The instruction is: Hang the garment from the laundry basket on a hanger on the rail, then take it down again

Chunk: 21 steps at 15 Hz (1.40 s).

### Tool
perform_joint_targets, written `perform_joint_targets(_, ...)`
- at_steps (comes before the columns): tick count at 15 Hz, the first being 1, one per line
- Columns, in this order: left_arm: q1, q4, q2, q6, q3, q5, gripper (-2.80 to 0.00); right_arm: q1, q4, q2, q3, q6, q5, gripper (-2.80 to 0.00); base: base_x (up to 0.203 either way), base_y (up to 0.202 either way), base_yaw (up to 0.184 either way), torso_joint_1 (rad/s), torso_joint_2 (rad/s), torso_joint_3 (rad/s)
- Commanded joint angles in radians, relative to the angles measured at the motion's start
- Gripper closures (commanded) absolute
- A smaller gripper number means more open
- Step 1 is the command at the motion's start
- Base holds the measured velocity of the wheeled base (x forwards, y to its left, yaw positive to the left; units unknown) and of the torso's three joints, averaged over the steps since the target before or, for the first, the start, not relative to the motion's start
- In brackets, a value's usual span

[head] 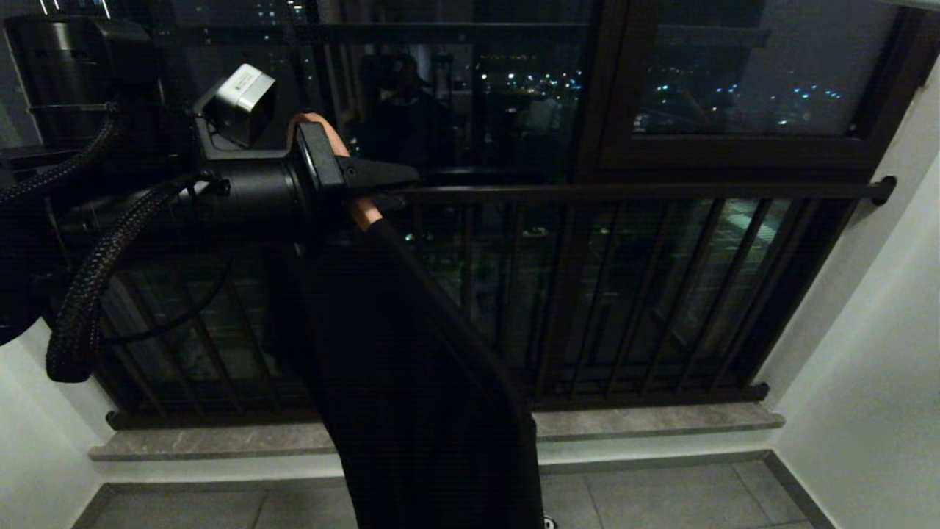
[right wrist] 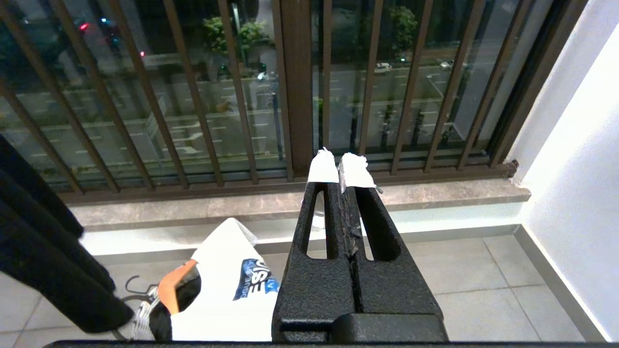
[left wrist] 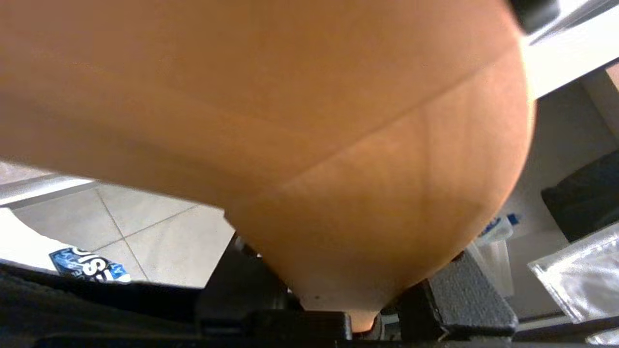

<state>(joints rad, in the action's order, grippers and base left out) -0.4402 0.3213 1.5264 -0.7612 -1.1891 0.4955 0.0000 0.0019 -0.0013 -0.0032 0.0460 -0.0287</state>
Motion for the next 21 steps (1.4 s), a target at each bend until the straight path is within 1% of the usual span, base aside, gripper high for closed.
perform_joint_targets(1, -0.001, 0.002, -0.009, -0.006, 0.000, 0.004, 0.00, 0.000, 0.000, 0.001, 0.000, 0.000, 0.000, 0.00, 0.000, 0.000, 0.000, 0.000, 0.00, 0.000)
perform_joint_targets(16, -0.004, -0.012, -0.071, 0.000, -0.001, 0.012, 0.00, 0.000, 0.000, 0.001, 0.000, 0.000, 0.000, 0.00, 0.000, 0.000, 0.000, 0.000, 0.00, 0.000)
perform_joint_targets(21, -0.047, -0.018, -0.091, -0.001, 0.001, 0.012, 0.00, 0.000, 0.000, 0.001, 0.000, 0.000, 0.000, 0.00, 0.000, 0.000, 0.000, 0.000, 0.00, 0.000)
